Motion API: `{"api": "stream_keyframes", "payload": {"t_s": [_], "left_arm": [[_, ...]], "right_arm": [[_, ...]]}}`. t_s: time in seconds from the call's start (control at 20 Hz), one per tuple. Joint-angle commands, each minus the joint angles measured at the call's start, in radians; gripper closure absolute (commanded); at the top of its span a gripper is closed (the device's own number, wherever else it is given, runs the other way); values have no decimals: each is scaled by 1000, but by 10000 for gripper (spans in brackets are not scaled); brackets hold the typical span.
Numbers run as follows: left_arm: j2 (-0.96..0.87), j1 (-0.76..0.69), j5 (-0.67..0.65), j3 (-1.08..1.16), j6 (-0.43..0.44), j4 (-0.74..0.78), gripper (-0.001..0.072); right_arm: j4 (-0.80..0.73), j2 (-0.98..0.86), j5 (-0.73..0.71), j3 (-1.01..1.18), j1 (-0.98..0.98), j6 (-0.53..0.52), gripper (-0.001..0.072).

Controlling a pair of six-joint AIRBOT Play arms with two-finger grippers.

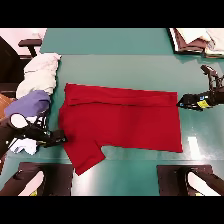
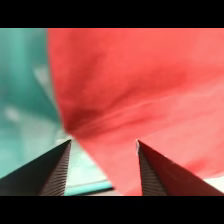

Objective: Fold the shirts.

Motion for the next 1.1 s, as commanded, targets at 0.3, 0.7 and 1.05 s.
{"api": "stream_keyframes", "payload": {"t_s": [0.3, 0.7, 1.05], "left_arm": [[14, -2, 30, -40, 69, -115, 680], [14, -2, 12, 87, 95, -117, 680], [14, -2, 19, 94, 113, -111, 680]], "right_arm": [[-35, 29, 111, -25, -91, -44, 283], [-64, 94, 134, -521, -477, -85, 142], [10, -52, 25, -547, -315, -84, 418]]}}
